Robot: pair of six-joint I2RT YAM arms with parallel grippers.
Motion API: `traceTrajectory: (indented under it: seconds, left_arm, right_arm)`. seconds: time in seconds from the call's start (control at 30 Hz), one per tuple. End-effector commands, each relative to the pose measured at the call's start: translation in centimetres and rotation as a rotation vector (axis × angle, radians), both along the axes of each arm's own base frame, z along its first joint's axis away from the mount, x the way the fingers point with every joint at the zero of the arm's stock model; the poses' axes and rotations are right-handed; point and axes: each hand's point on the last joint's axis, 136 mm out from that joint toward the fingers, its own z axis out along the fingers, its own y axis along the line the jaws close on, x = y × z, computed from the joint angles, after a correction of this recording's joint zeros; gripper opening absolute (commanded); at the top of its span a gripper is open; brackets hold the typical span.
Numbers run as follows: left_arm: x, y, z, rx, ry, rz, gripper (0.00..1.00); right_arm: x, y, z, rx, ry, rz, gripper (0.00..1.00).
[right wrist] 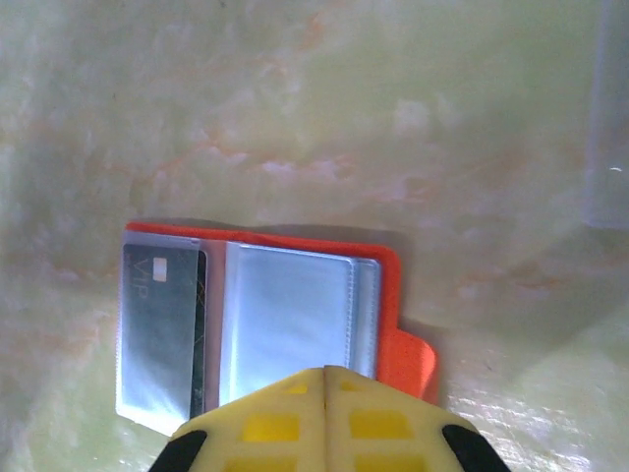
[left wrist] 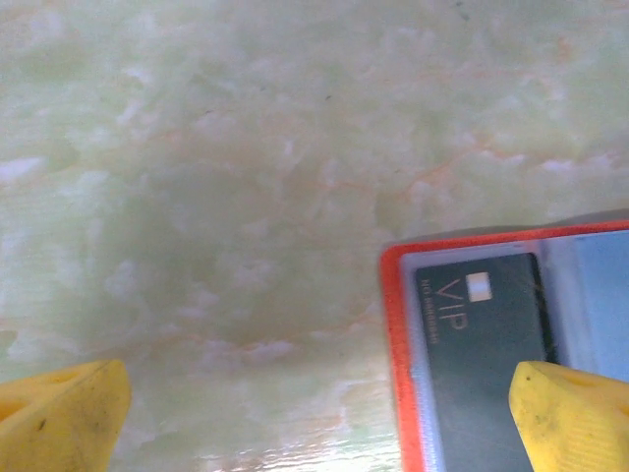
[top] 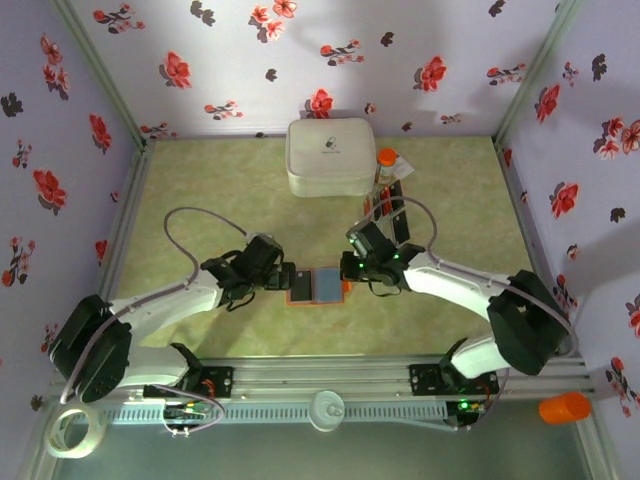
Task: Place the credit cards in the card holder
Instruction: Rotate the card holder at the center of the table.
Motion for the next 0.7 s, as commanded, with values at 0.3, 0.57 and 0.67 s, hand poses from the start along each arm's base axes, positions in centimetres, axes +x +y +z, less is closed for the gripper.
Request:
traceTrajectory:
  seconds: [0.3, 0.57, 0.67]
  left_arm:
    - [0.5, -2.8, -0.7, -0.005, -0.002, -0.031, 1.00]
    - [1.8, -2.5, -0.7, 0.017, -0.021, -0.023, 1.00]
    - [2.4, -2.3, -0.3, 0.007, -0.027, -0.017, 1.00]
  right_arm:
    - [0.5, 1.4, -0.6, 0.033, 0.021, 0.022, 0.09]
    - [-0.8, -1.9, 1.1, -0.001, -0.044, -0.027, 0.27]
    - [-1.1, -3.2, 1.1, -0.023, -0.067, -0.055, 0.40]
